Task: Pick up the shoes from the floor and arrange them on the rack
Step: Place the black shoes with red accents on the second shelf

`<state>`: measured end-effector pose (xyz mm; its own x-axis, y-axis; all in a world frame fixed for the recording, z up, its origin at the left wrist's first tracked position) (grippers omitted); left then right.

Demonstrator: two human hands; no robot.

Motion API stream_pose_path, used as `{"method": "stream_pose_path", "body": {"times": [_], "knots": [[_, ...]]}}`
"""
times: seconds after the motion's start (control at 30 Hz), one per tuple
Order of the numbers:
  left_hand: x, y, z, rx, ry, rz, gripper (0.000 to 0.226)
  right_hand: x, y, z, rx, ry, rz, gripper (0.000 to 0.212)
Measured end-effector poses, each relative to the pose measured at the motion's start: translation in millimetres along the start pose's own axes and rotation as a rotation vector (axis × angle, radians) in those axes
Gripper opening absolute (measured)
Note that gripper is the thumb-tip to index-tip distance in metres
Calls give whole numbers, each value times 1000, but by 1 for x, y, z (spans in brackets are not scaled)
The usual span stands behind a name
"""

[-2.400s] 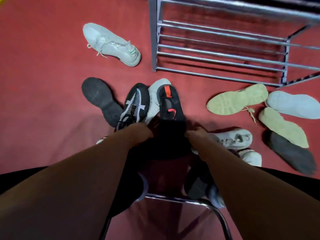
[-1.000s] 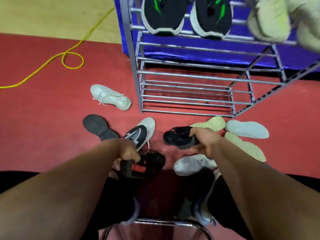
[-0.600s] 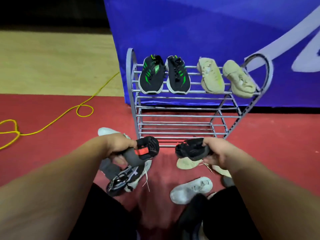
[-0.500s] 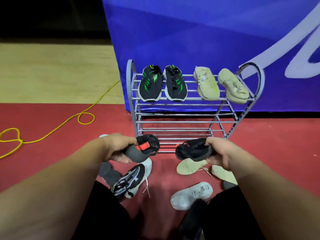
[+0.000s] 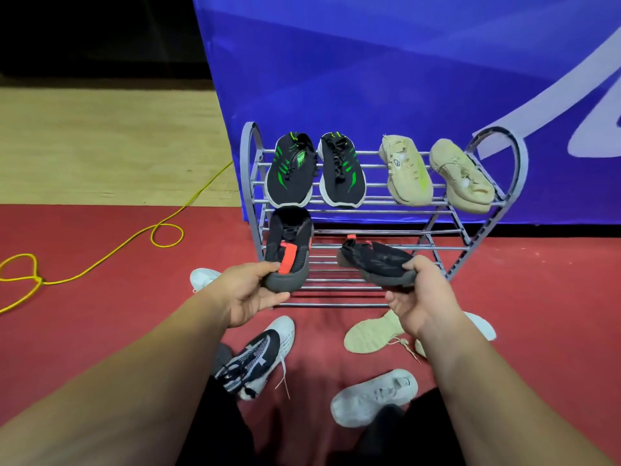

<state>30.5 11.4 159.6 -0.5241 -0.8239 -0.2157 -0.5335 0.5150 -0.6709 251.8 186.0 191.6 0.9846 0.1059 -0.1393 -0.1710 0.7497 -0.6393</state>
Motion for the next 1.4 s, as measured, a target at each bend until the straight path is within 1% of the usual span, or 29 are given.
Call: {"method": "stream_pose_path", "body": {"times": [0.07,0.1,0.17,0.23,0.3,0.43,0.53,0.63,0.7,0.77,0.83,1.0,1.1,1.2,1.27,1.33,1.4], "knots": [[-4,15,-2,-1,-42,-29,25,-11,3,5,0,85,24,12],[-6,21,-4,-4,-59,-42,24,-16,3,7,-5,129,26,11],[-13,35,-10,-15,-78,-66,16,-23,7,12,-18,199,20,7],[-17,51,-15,-26,-100,-97,13,-29,10,15,-22,233,28,5],[-18,67,-17,-24,-110,-120,15,-33,12,17,-7,219,41,6],[-24,95,-3,36,-78,-149,19,-36,17,23,74,91,54,9],[-26,107,9,94,-63,-208,14,-37,20,27,109,62,72,10],[-27,116,11,105,-50,-253,9,-39,19,28,124,70,84,11],[-30,117,13,96,-58,-261,7,-41,20,26,109,102,102,15],[-31,116,14,88,-89,-271,11,-46,20,20,66,158,122,20],[-30,117,14,84,-116,-279,15,-53,22,11,9,209,123,20],[-29,117,14,80,-161,-286,23,-72,39,-13,-62,177,103,16],[-28,116,10,61,-176,-298,18,-80,49,-20,-94,261,124,17],[-26,118,5,42,-201,-292,11,-90,62,-23,-109,326,175,24],[-23,122,3,30,-247,-294,9,-96,75,-31,-115,230,175,26],[-20,127,3,33,-262,-295,20,-94,89,-44,-160,4,101,31],[-18,131,3,49,-227,-290,29,-89,96,-57,-251,-197,54,37]]}}
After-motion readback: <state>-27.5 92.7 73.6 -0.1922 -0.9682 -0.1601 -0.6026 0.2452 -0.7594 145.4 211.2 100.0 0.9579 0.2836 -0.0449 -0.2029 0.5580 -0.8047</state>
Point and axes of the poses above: each hand's wrist, its own y-axis towards the middle knuckle, its own x-axis out of the back of the hand, z = x × y, the point moved 3 cm from there along y, towards the middle knuckle, and after that the axes turned 7 degrees about -z, right-handed, at the moved point
